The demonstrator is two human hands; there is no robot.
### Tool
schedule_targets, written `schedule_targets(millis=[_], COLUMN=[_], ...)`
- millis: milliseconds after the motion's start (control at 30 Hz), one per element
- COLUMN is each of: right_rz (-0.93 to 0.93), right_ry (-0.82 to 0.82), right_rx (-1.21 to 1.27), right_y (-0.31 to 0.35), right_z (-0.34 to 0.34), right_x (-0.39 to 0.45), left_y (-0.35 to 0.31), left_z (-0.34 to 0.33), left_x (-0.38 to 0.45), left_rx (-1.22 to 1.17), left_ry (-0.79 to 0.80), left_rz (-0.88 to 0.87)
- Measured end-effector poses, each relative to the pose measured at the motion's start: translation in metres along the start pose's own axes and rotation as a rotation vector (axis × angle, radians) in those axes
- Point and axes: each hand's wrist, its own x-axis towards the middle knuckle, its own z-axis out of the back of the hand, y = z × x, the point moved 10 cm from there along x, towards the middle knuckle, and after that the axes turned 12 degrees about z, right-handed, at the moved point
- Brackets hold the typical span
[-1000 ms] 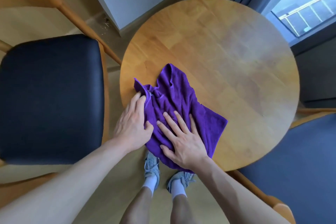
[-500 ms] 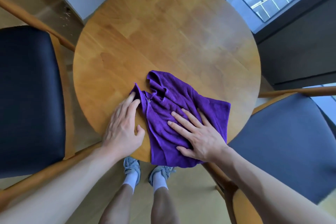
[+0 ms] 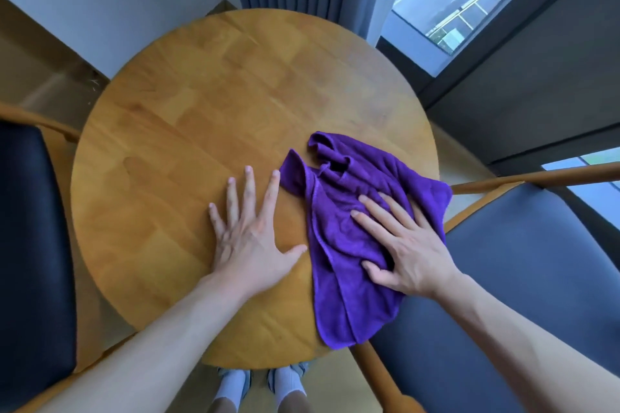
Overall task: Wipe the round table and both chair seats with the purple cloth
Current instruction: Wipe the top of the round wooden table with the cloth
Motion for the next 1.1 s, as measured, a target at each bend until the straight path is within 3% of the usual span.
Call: schedule_targets(millis=[267,567,967,1100], right_rz=[-0.231,-0.456,-0.446,-0.442], right_ry=[-0.006,-0.033,-0.069,-0.053], right_rx=[0.042,0.065,0.024,0.011], right_y=[-0.093,-0.146,-0.149,-0.151], right_z=[0.021,0.035,0.041,0.039], right_x=[0.025,0.116,0.213,0.212], left_y=[-0.021,-0.024,-0.024,0.0], left_z=[-0.002,-0.005,-0.005,0.044], left_x=[0.034,0.037,0.037,0.057], left_rx=[0.213,0.259,0.228,0.05], left_ry=[0.161,0.189,0.186,0.013], left_rz=[0.127,0.148,0.108,0.123])
